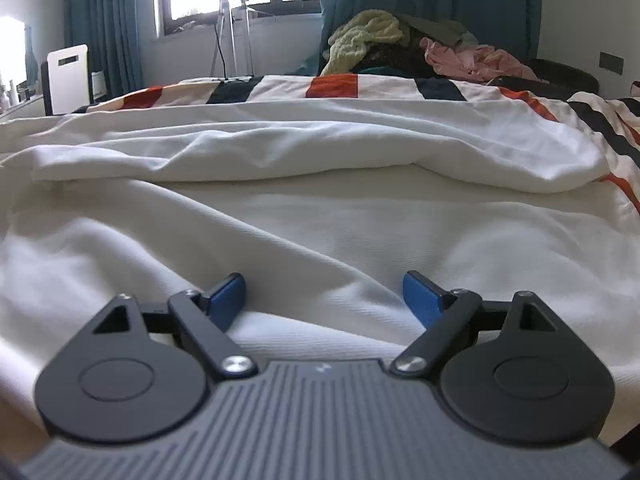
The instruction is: Fold clothes
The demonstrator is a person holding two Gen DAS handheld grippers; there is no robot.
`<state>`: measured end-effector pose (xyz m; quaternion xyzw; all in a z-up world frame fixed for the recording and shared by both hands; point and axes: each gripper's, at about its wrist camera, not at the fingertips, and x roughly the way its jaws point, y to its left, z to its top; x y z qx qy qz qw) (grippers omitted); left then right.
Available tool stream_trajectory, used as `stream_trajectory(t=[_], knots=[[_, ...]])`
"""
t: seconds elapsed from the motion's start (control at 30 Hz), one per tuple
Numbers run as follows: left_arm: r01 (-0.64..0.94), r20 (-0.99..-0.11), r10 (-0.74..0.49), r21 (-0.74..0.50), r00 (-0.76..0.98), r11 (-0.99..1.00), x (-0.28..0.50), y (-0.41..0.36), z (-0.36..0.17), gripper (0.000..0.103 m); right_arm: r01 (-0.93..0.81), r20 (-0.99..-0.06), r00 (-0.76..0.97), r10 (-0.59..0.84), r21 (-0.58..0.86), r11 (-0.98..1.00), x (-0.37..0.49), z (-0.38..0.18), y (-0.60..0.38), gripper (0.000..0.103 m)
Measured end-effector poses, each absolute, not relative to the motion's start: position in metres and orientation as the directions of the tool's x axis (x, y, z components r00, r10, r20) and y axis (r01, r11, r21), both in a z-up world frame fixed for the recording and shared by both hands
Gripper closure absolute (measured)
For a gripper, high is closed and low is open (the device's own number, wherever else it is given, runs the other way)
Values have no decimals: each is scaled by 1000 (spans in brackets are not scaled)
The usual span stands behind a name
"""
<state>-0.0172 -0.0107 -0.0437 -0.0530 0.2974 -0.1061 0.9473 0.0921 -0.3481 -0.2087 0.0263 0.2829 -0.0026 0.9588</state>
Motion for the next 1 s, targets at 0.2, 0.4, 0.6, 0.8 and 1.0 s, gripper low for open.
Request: stream_trajectory(t=[0.2, 0.4, 0.6, 0.8, 1.0], knots=[[167, -556, -241, -181, 795, 969, -17, -9, -44, 9, 16, -534, 845, 40, 99, 995, 91, -210, -355, 15], [166, -553, -243, -187, 797, 968, -17, -8, -44, 9, 12, -528, 847, 62, 136, 991, 91, -211, -361, 15], [163, -551, -241, -187, 799, 969, -19, -8, -43, 9, 13, -528, 847, 63, 139, 990, 92, -211, -361, 15], [164, -560, -227, -161, 797, 973, -18, -13, -44, 9, 14, -529, 846, 64, 141, 990, 93, -211, -360, 15], [170, -571, -206, -116, 794, 979, -17, -19, -47, 9, 14, -529, 846, 64, 142, 990, 92, -211, -360, 15]])
